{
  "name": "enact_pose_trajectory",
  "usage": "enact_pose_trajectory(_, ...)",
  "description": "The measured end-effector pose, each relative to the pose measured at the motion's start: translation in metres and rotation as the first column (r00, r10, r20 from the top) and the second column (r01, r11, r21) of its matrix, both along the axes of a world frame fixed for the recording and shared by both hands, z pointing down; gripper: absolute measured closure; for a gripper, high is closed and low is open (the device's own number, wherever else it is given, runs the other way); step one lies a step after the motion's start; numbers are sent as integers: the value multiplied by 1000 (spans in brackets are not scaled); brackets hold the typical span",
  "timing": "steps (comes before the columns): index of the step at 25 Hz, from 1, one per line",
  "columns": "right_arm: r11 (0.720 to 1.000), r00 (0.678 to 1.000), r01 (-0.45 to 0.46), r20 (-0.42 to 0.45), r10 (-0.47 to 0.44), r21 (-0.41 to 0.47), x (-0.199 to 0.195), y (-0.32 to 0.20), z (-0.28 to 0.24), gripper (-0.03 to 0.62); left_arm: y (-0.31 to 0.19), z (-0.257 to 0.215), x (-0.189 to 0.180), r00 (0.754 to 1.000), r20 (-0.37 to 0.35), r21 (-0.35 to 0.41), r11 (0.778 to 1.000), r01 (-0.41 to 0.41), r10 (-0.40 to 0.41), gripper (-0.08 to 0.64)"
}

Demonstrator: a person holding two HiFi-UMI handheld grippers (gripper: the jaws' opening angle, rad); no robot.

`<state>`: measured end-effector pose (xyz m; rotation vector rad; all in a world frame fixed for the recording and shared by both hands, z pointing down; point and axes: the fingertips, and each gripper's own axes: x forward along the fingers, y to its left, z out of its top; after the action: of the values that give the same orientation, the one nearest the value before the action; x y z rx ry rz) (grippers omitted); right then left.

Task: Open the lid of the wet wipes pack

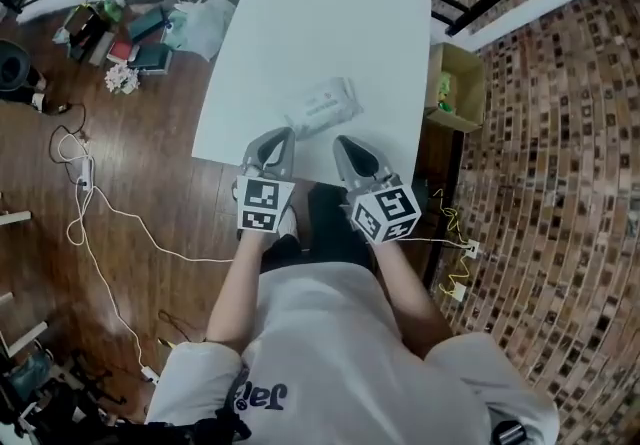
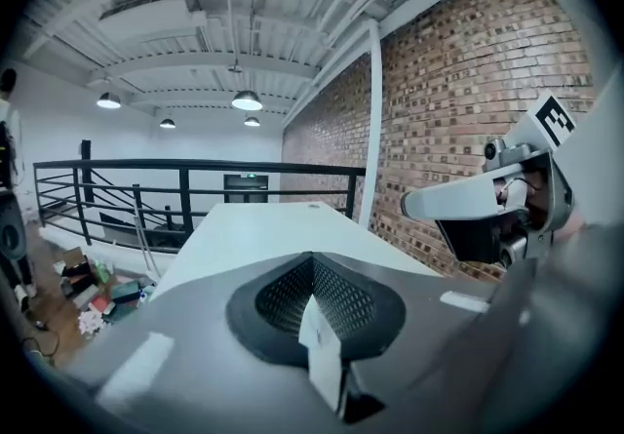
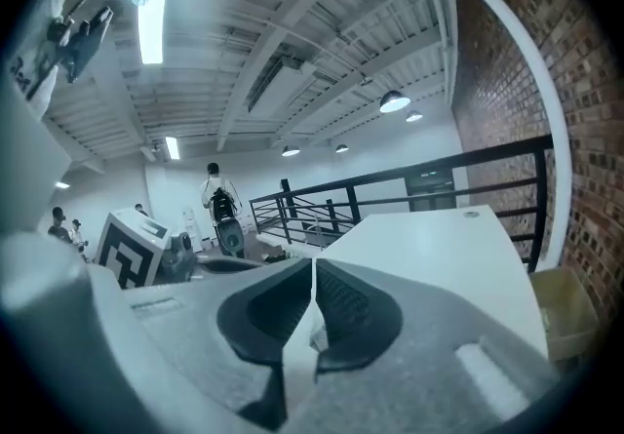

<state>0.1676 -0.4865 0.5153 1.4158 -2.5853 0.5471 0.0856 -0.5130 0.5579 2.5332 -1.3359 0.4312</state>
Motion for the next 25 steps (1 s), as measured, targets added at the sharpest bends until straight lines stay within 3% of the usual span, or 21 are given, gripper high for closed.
enact_pose_trajectory(6,986,994,27,109,-9,-166,7,-31,58,596,-27,56,18,999,40,-101,994,29,-25,545)
enact_pose_trajectory(10,965,972,3,229,59,-262,18,-54,89,538,-42,87,23,997,75,-141,989,40,-29,545)
enact_pose_trajectory(14,937,921,-20,358,153,-350,20,-66,105,485,-42,101,26,995,99,-152,988,36,-21,545)
enact_pose_trajectory(19,876,813,10,514,274,-482,13,-68,119,485,-40,101,25,993,103,-137,988,69,-55,545)
enact_pose_trajectory(25,851,792,4,521,318,-525,6,-71,133,488,-42,101,26,994,96,-130,989,72,-60,545)
